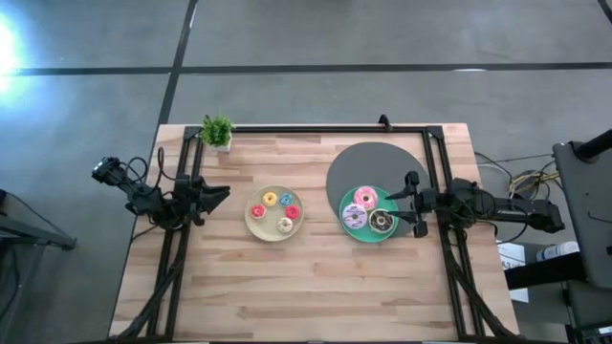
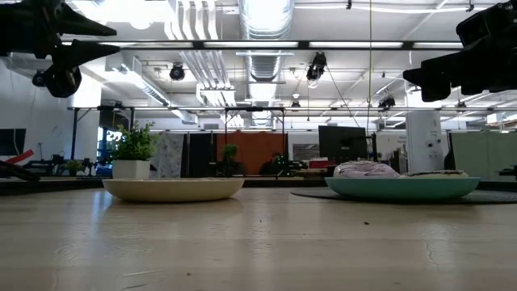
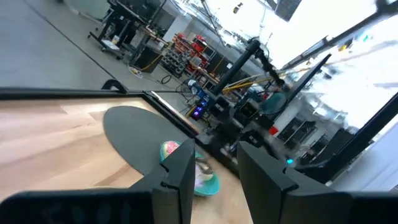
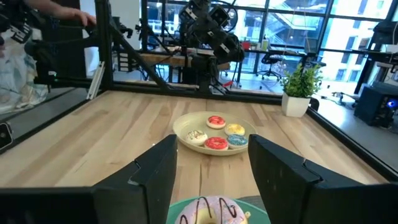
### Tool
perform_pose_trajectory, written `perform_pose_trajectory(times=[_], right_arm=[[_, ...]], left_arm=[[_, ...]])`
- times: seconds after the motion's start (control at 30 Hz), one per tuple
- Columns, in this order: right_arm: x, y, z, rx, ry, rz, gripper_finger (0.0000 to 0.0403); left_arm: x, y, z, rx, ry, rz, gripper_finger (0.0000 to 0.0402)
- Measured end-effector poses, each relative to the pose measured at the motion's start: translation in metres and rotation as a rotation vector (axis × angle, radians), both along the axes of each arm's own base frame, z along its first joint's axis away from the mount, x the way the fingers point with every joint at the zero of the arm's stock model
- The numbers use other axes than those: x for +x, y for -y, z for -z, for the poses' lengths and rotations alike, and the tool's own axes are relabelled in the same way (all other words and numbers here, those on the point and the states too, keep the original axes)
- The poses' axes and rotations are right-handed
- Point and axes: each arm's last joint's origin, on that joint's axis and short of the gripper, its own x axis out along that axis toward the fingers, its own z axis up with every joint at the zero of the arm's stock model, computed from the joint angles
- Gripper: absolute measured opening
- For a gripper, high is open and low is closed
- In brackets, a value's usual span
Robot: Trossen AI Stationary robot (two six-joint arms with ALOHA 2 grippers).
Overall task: Pick & Place donuts
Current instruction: Return to Home Position
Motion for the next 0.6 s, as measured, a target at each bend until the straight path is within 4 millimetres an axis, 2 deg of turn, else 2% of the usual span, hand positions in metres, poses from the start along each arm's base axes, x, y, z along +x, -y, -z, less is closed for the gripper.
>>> perform_pose_trajectory(times=[0.1, 0.2, 0.37, 0.43, 0.6], right_arm=[[0.000, 0.000, 0.000, 0.000, 0.000, 0.000, 0.0192], [0.000, 0.000, 0.000, 0.000, 0.000, 0.002, 0.0192], [0.000, 0.000, 0.000, 0.000, 0.001, 0.007, 0.0192], [0.000, 0.000, 0.000, -0.001, 0.002, 0.008, 0.0192], [0.000, 0.000, 0.000, -0.001, 0.002, 0.009, 0.0192]], left_arm=[[-0.001, -0.003, 0.002, 0.077, -0.030, -0.003, 0.0094], [-0.002, -0.009, 0.002, 0.146, 0.028, 0.049, 0.0094], [0.006, -0.014, 0.016, 0.433, 0.132, 0.307, 0.0094], [0.009, -0.019, 0.024, 0.494, 0.131, 0.380, 0.0094], [0.011, -0.036, 0.036, 0.516, -0.034, 0.287, 0.0094]])
